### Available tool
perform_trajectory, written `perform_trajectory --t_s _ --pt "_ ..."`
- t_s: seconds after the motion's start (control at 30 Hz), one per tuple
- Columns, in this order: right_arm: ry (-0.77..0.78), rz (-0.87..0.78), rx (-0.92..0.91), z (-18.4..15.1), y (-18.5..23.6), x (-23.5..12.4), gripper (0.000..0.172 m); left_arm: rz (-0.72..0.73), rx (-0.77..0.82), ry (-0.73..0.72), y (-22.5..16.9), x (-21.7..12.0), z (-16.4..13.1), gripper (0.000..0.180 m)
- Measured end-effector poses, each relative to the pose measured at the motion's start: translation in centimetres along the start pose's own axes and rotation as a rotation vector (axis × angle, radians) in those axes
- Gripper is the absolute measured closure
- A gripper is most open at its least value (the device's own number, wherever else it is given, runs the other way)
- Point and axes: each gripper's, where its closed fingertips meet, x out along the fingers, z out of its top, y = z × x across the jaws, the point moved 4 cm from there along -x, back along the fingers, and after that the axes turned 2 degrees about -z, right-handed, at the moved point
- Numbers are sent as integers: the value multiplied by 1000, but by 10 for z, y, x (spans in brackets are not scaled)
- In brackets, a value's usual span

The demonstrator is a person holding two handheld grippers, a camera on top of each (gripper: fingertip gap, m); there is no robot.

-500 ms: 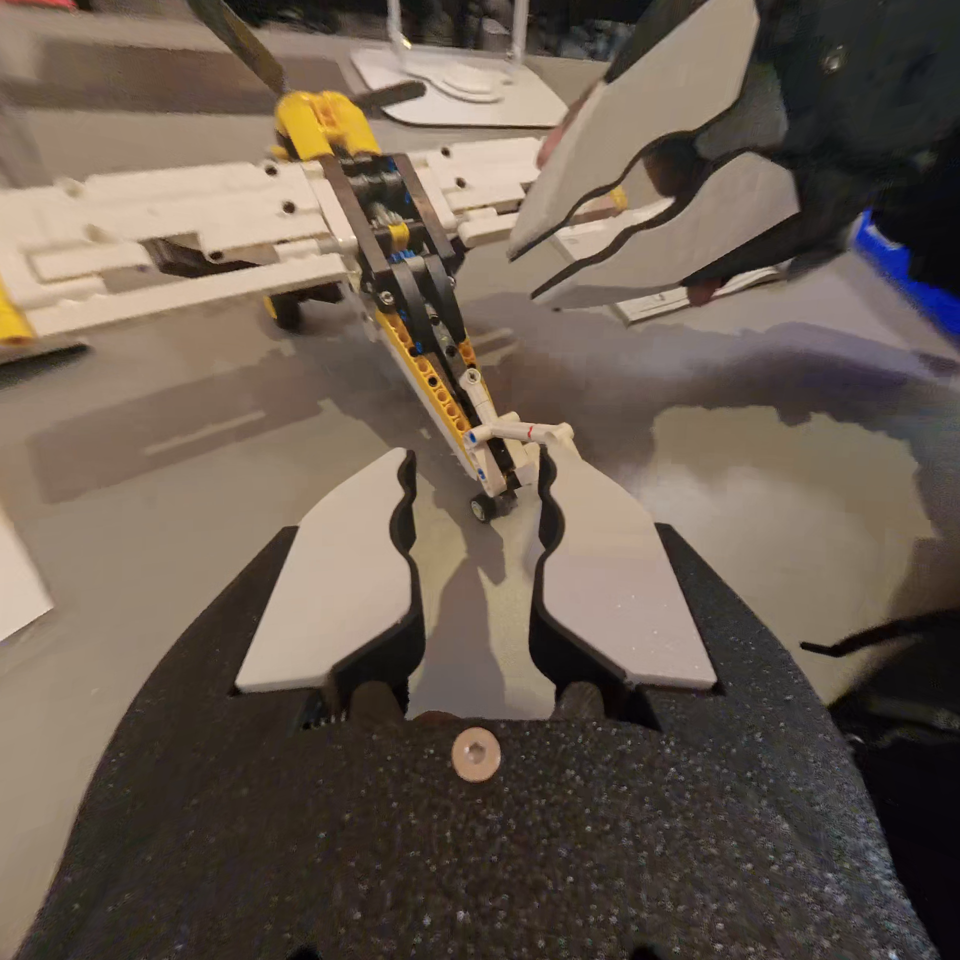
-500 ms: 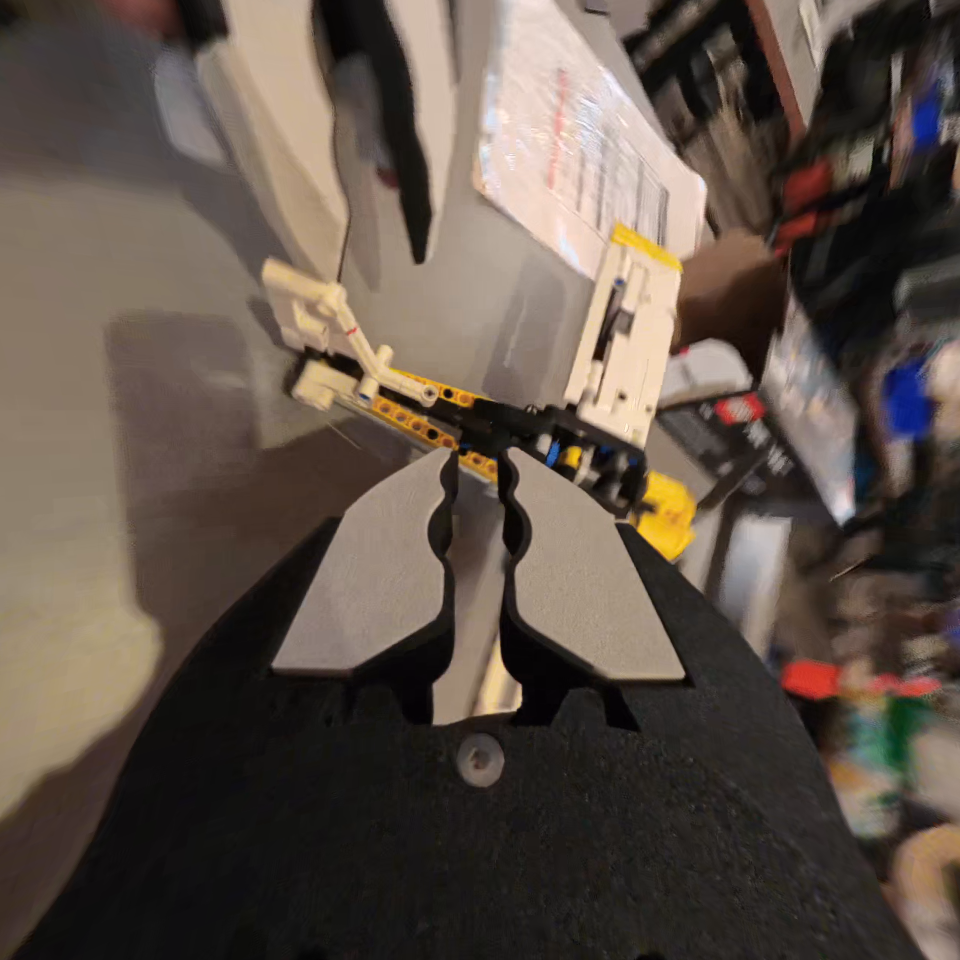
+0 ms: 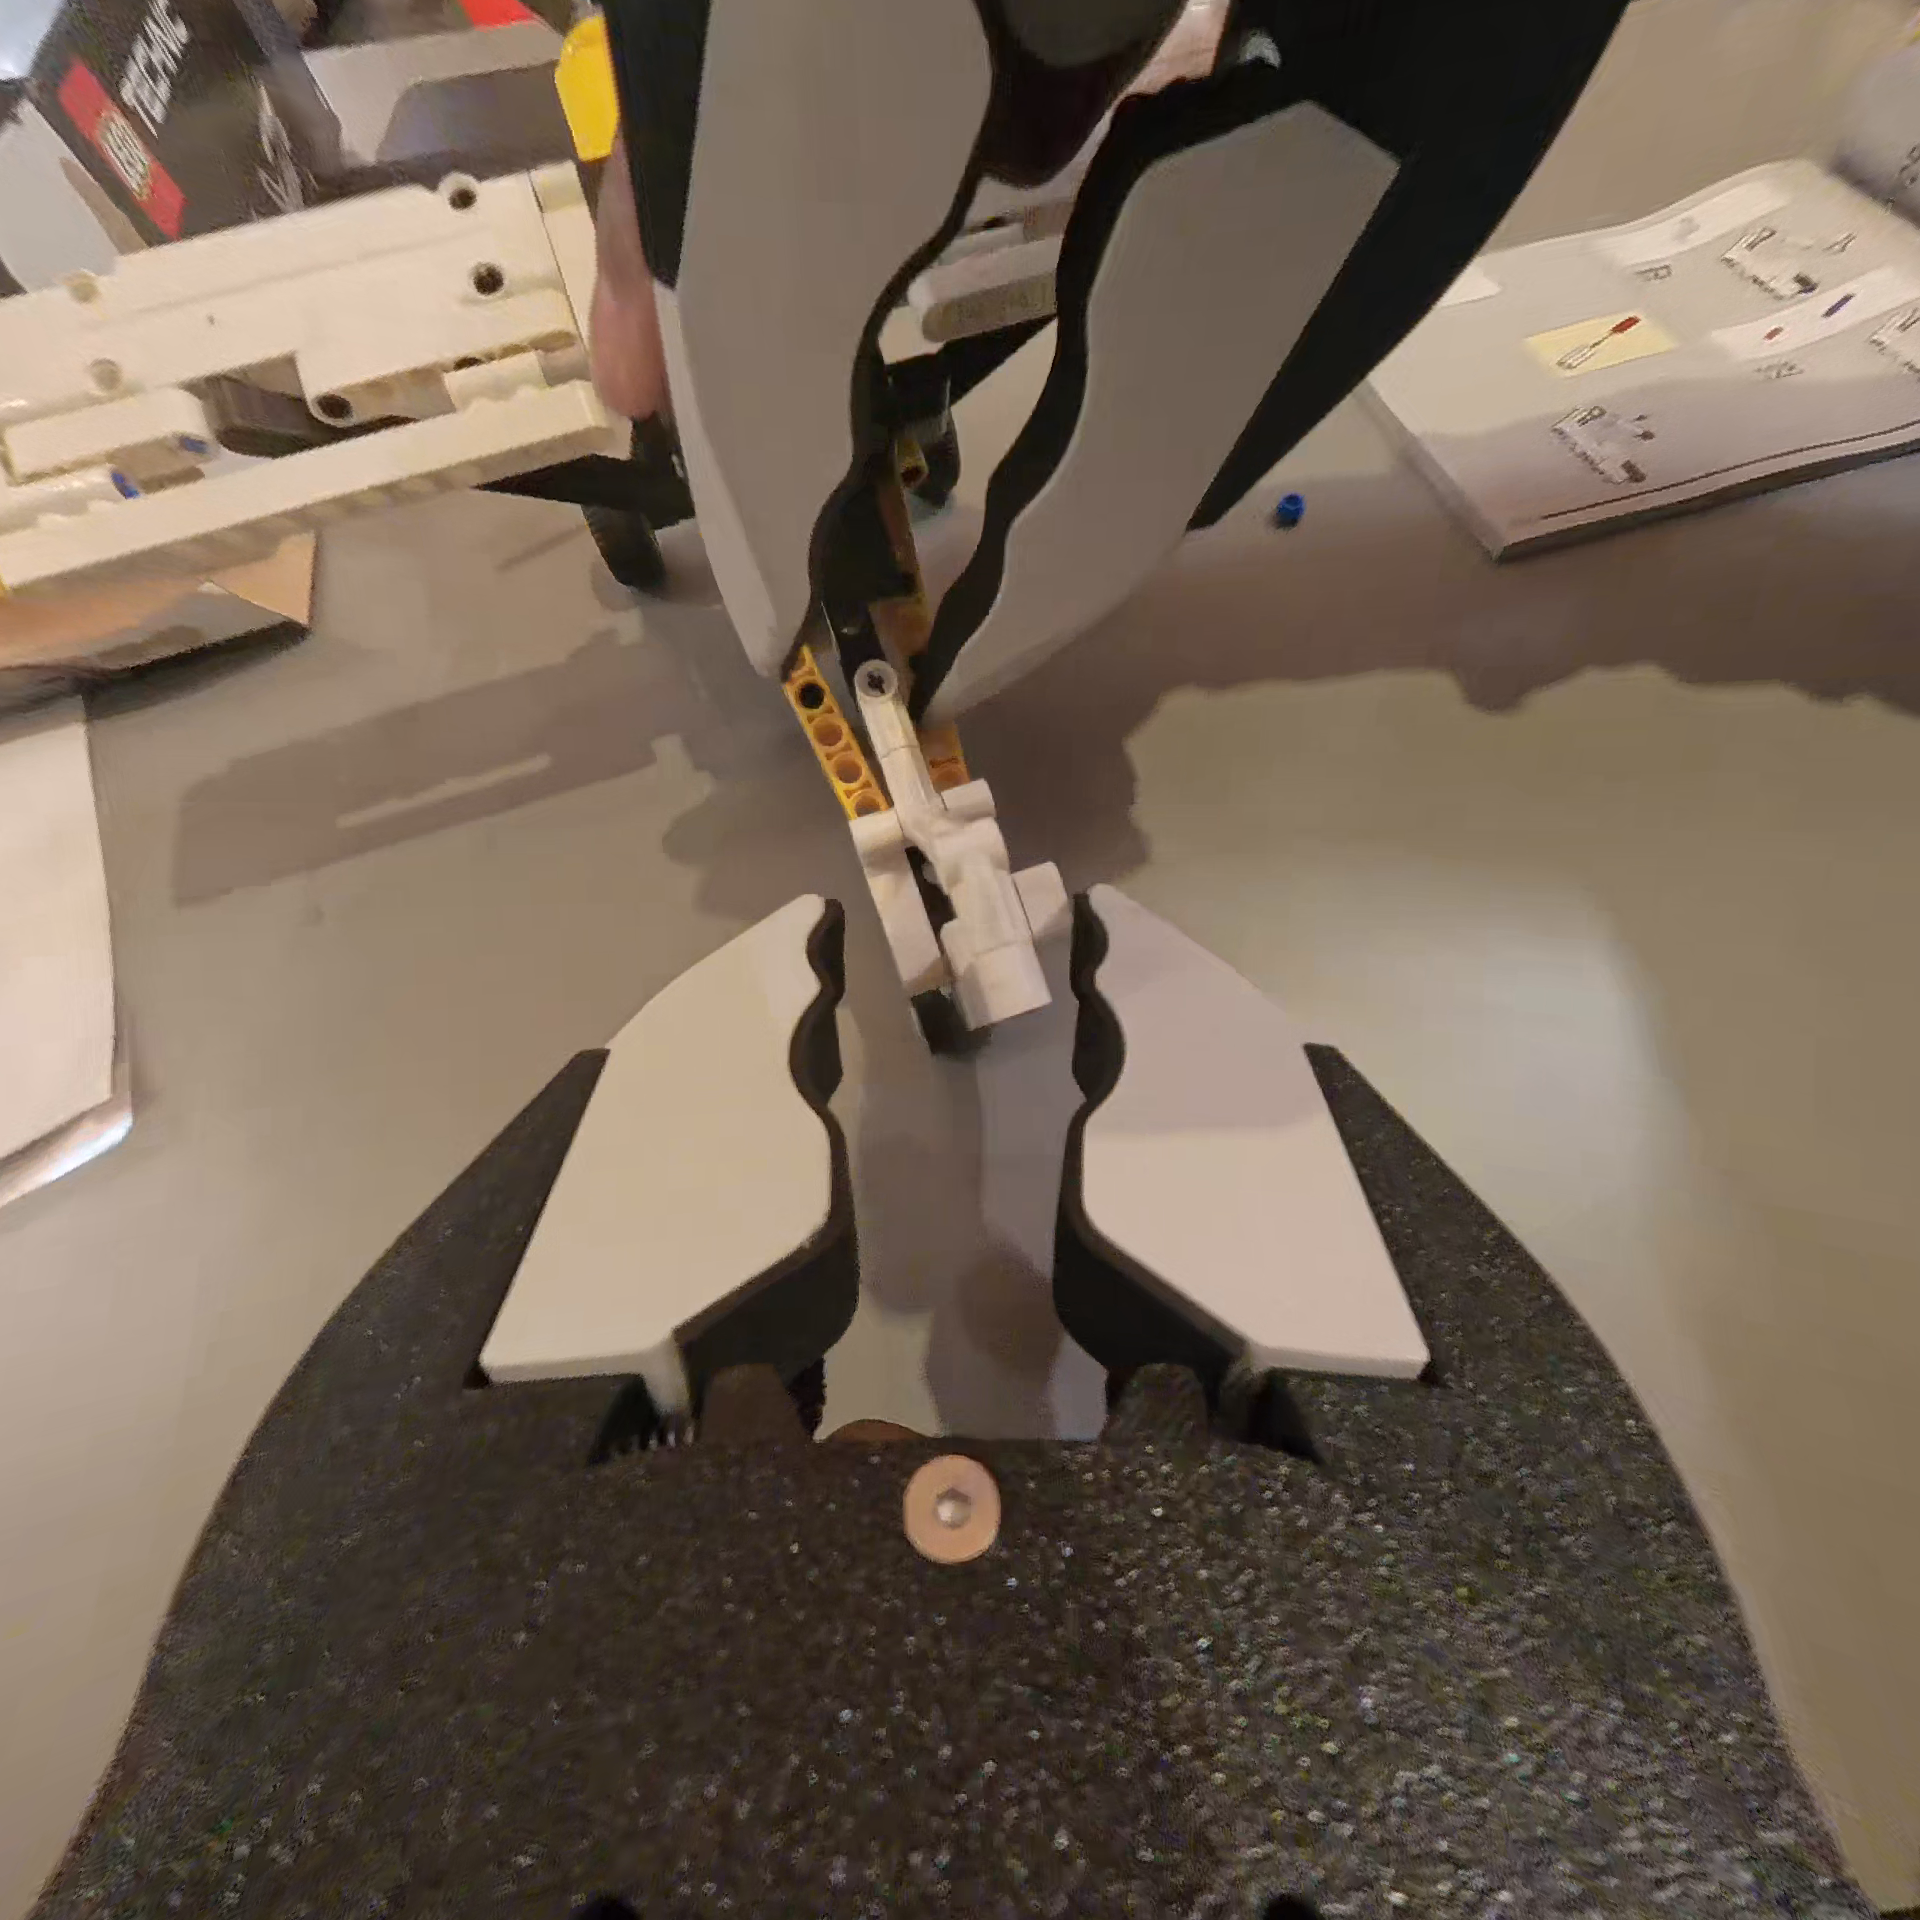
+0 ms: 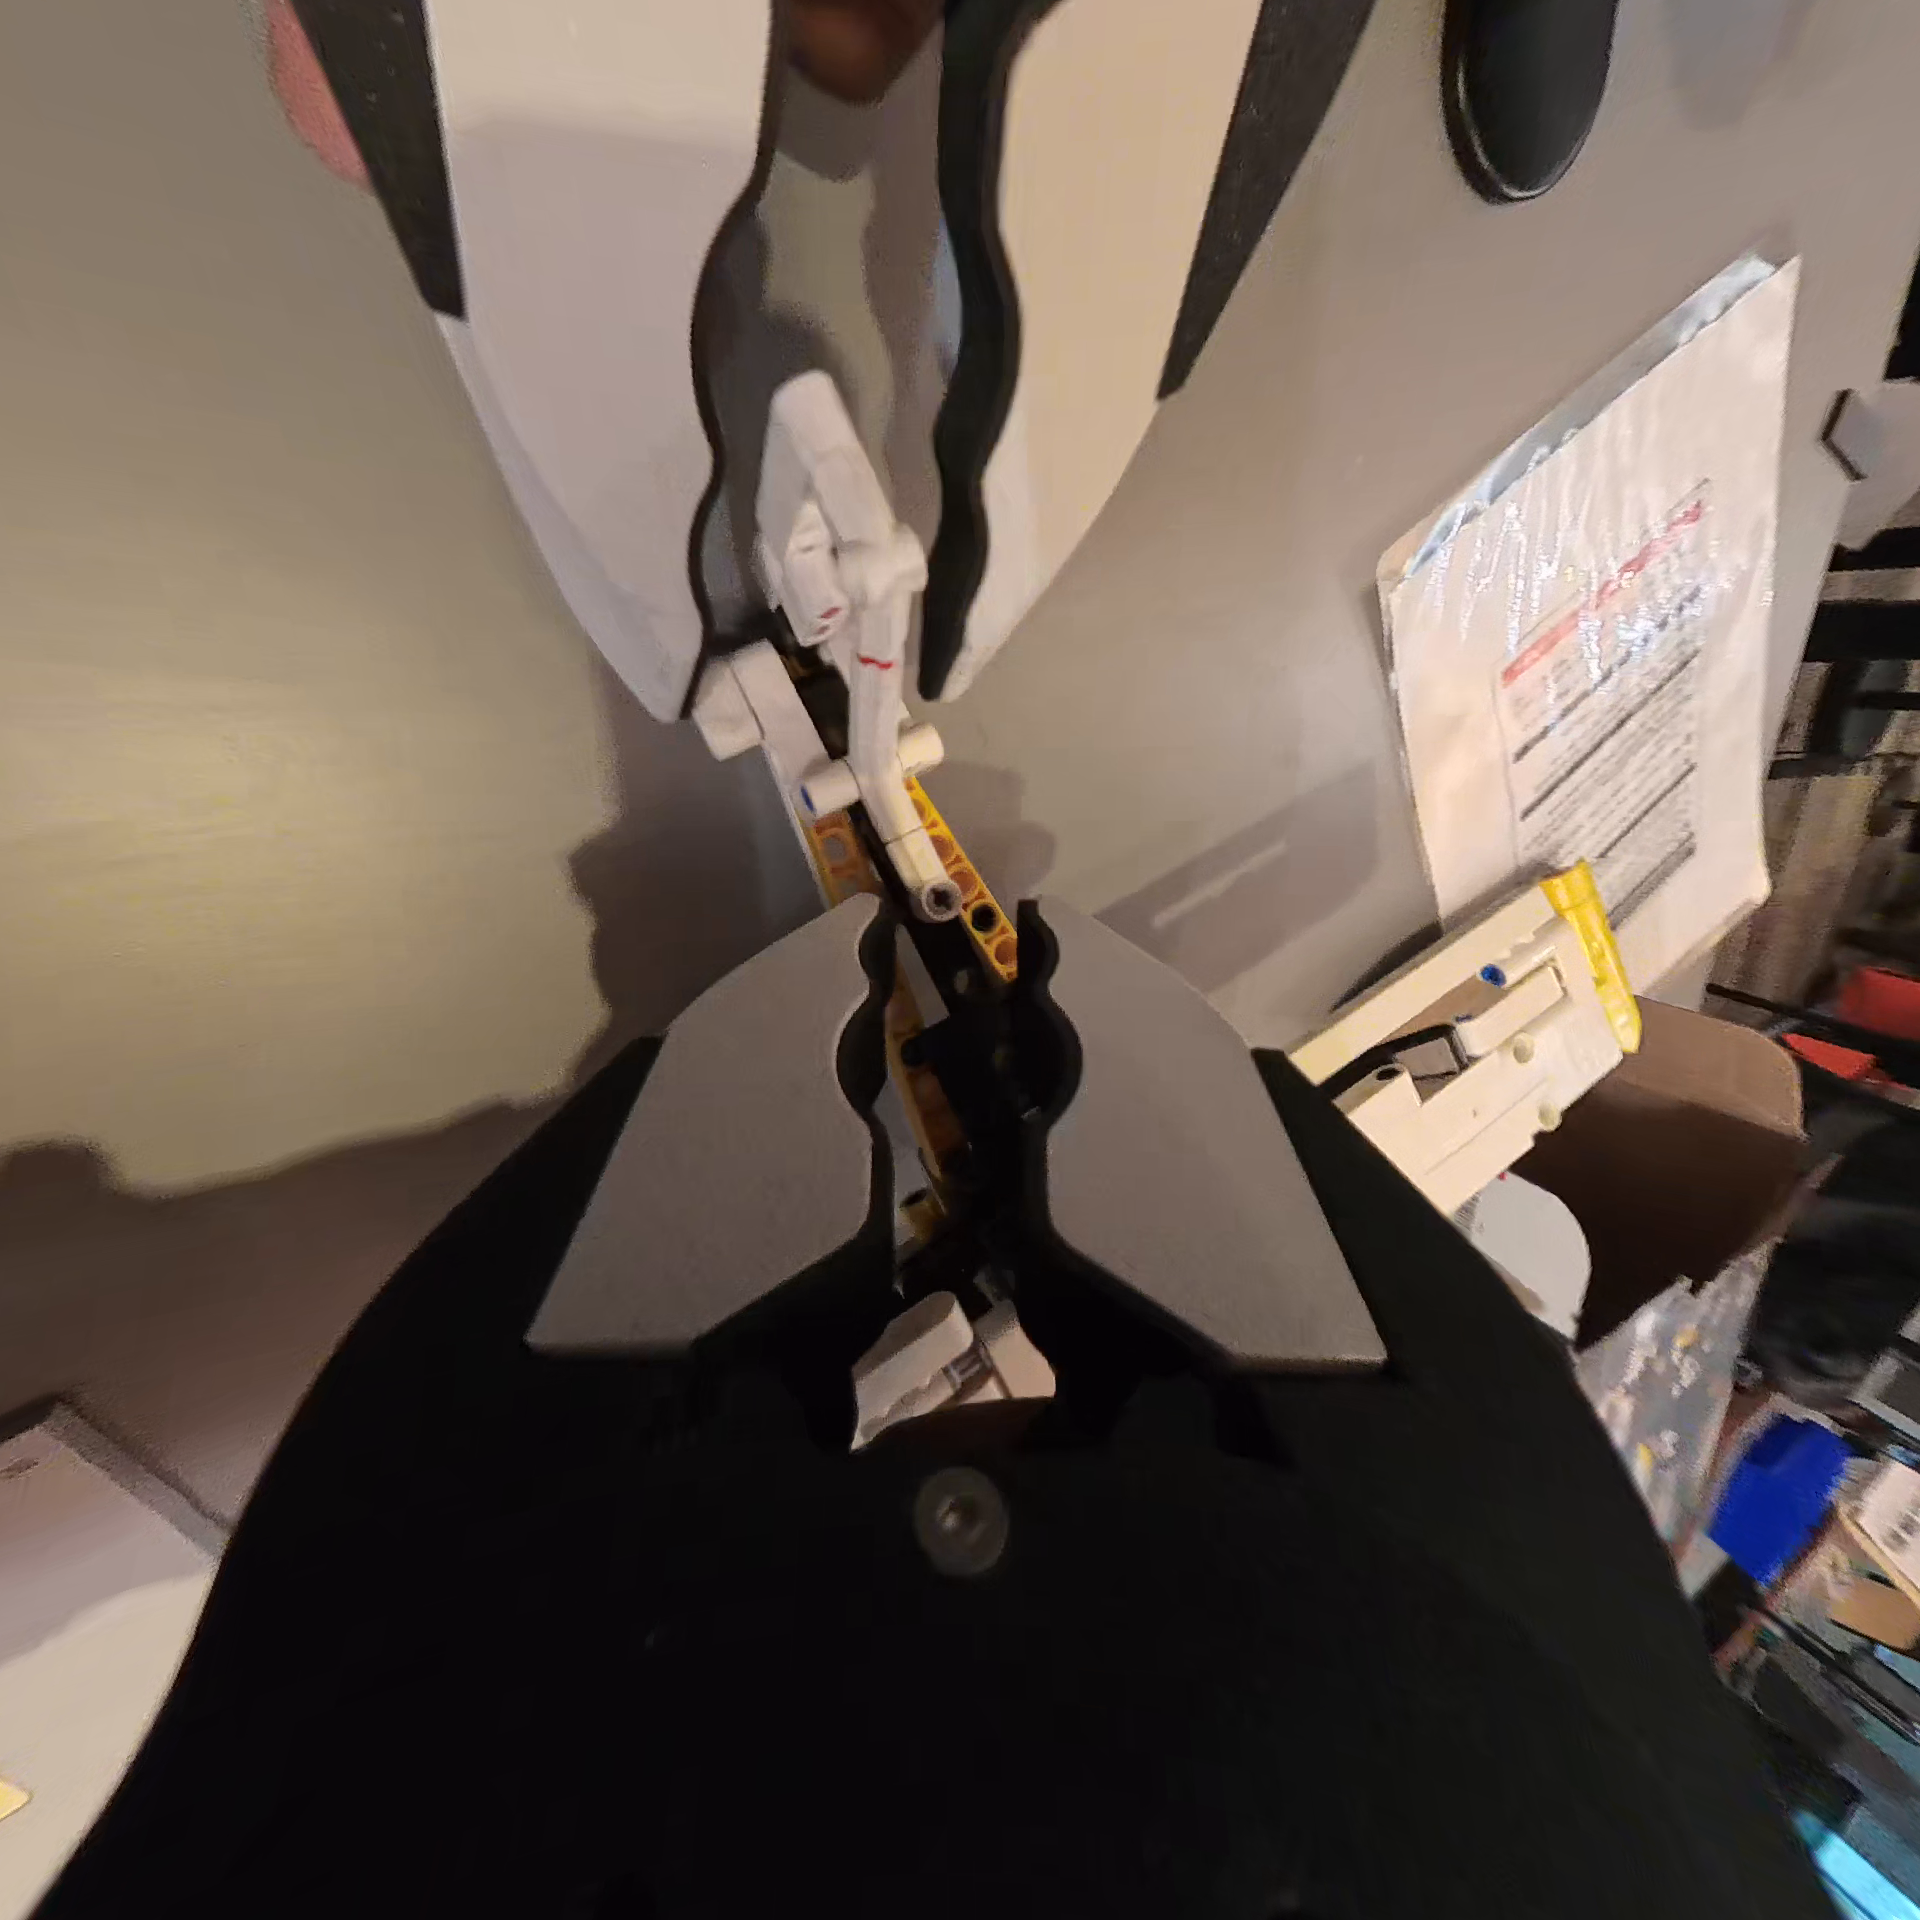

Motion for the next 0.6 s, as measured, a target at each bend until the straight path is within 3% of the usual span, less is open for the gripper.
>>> perform_trajectory --t_s 0.13,0.3,0.43,0.6 --pt "-15 63 60 1 0 2 159 -46 54 -9 3 -2 -1 144" --pt "-10 -25 122 7 -16 12 162 -145 117 5 31 -11 -6 145" --pt "39 -75 138 15 -31 21 162 -211 98 37 59 -21 -12 147" --pt "51 -60 86 16 -33 21 161 -200 66 -32 53 -25 -10 139"
